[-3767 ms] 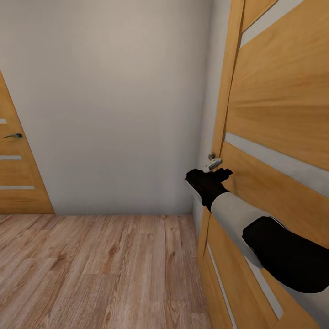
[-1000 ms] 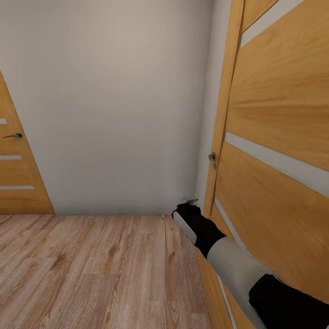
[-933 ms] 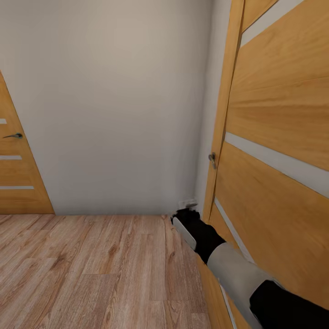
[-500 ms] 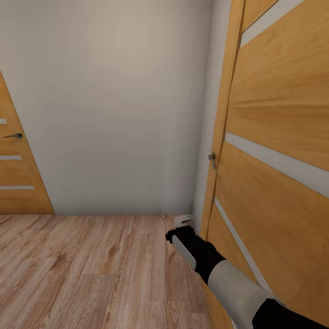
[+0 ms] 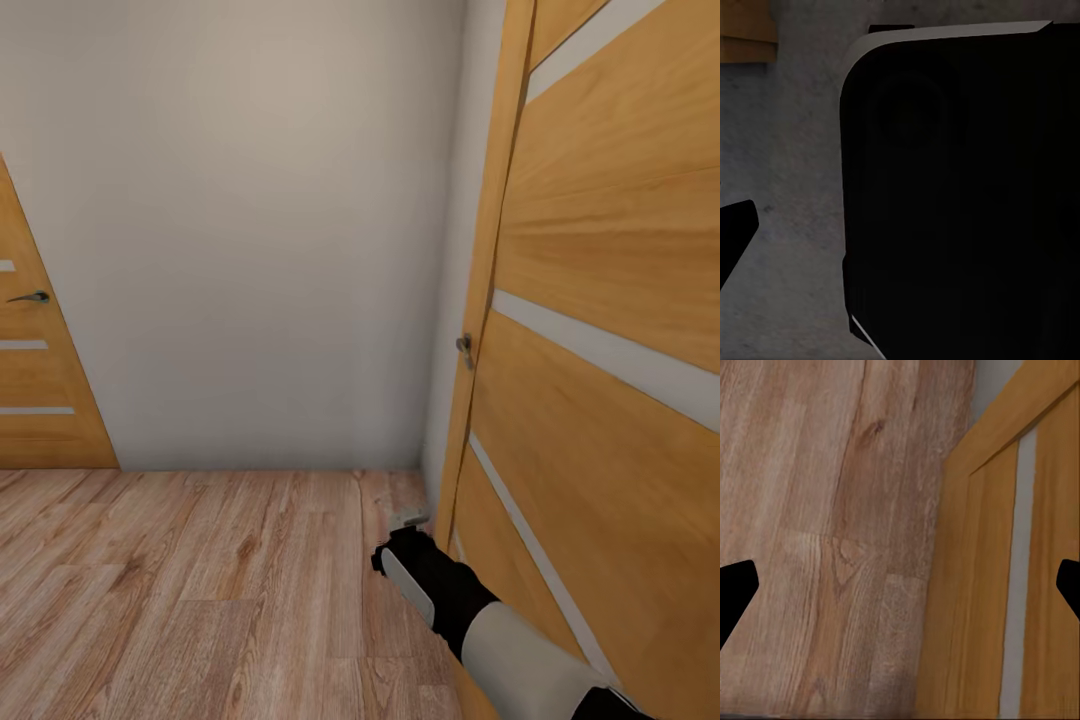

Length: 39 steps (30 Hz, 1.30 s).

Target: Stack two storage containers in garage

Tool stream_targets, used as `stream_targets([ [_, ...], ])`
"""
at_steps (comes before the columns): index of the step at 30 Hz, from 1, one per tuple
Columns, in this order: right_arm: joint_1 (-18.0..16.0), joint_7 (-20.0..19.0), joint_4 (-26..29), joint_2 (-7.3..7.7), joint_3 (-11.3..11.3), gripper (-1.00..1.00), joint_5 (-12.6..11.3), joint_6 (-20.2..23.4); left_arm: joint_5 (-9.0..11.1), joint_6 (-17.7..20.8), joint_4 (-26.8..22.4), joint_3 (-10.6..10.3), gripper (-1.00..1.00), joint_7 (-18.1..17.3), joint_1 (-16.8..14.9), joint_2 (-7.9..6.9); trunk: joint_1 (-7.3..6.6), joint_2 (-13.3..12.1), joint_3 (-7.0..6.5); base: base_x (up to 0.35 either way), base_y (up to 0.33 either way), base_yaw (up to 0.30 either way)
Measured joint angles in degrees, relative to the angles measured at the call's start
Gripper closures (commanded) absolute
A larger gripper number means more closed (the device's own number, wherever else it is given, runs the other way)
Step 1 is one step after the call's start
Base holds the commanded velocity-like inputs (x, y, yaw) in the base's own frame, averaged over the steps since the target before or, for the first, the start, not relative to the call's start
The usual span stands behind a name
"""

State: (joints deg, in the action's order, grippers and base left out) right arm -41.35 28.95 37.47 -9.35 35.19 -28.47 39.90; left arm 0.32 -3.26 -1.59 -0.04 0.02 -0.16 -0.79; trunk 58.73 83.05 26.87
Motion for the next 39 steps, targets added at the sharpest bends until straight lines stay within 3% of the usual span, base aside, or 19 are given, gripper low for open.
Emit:
stream_targets([
  [9,2.91,-0.06,0.0,-0.09,-0.05,-1.0,-0.02,1.21,0.0,0.0,0.0,0.02,-1.0,0.01,0.0,0.0,0.0,0.0,0.0,0.0,0.0,0.181],
  [10,5.97,-0.06,0.0,-0.09,-0.05,-1.0,-0.12,1.19,0.0,0.0,0.0,0.04,-1.0,0.03,0.0,0.0,0.0,0.0,0.0,0.0,0.0,0.055],
  [11,6.34,-0.06,0.0,-0.09,-0.05,-1.0,-0.04,1.21,0.0,0.0,0.0,0.07,-1.0,0.04,0.0,0.0,0.0,0.0,0.0,0.0,0.0,0.035],
  [39,6.36,0.01,-0.01,-0.18,-0.03,-1.0,-0.02,1.21,-0.05,0.0,0.0,0.02,-1.0,0.05,0.0,0.0,0.0,0.0,0.0,0.0,0.059,0.003],
])
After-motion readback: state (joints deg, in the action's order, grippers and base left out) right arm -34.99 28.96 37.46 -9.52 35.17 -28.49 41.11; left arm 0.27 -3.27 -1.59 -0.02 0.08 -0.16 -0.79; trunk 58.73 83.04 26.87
